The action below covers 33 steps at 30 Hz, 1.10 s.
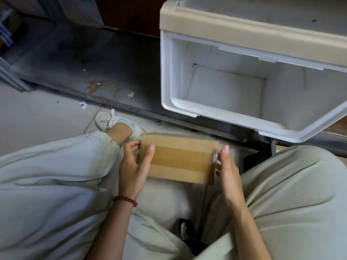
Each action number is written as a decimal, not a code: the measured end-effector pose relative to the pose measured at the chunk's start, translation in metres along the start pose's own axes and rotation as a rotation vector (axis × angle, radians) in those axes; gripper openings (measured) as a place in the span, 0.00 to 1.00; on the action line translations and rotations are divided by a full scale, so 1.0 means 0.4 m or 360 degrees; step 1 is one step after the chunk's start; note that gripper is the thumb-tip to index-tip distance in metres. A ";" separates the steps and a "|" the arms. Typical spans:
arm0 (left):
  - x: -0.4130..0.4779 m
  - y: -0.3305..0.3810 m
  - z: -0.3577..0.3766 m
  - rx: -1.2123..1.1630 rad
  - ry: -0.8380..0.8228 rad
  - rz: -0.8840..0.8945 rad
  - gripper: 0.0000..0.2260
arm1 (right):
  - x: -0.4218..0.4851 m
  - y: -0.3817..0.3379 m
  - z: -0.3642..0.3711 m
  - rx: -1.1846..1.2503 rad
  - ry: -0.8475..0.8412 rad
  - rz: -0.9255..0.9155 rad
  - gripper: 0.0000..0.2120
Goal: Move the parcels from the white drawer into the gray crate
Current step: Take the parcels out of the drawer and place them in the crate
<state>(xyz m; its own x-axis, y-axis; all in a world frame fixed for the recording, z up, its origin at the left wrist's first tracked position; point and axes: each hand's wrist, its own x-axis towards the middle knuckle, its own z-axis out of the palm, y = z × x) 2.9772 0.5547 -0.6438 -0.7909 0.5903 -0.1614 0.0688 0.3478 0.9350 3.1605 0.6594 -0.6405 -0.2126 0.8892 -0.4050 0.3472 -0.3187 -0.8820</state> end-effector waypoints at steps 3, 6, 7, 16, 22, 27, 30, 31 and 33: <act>0.003 -0.017 0.003 0.0055 0.0009 0.0032 0.32 | -0.001 -0.001 -0.001 0.0050 0.0010 0.0033 0.31; 0.001 -0.011 0.003 0.0109 0.0025 0.0097 0.33 | -0.006 -0.003 0.000 0.0120 0.0009 -0.0033 0.24; -0.002 -0.004 0.003 0.0097 0.0028 0.0125 0.32 | -0.007 -0.005 0.001 0.0110 -0.0006 -0.0091 0.23; -0.054 0.092 0.003 -0.0165 0.0191 0.0548 0.26 | -0.046 -0.083 -0.038 0.0318 -0.0016 -0.0599 0.21; -0.078 0.240 0.049 -0.0359 0.0058 0.0860 0.26 | -0.122 -0.202 -0.165 0.0463 0.0180 -0.0901 0.22; -0.124 0.414 0.145 -0.0482 -0.0285 0.1085 0.27 | -0.212 -0.239 -0.322 0.0512 0.0465 -0.1045 0.28; -0.174 0.497 0.228 -0.0439 -0.0568 0.1234 0.29 | -0.265 -0.218 -0.413 0.0596 0.0714 -0.1070 0.29; -0.195 0.516 0.259 -0.0412 -0.0654 0.1268 0.31 | -0.282 -0.203 -0.442 0.0619 0.0801 -0.1056 0.29; -0.243 0.546 0.330 -0.0335 -0.0805 0.1335 0.34 | -0.318 -0.163 -0.504 0.0657 0.0983 -0.0992 0.29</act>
<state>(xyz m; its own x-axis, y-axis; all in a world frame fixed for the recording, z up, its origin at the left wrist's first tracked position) 3.1493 0.6695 -0.4657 -0.1814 0.8430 0.5064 0.3380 -0.4302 0.8371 3.3490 0.6332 -0.4827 0.3080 0.9157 0.2580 -0.0385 0.2830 -0.9583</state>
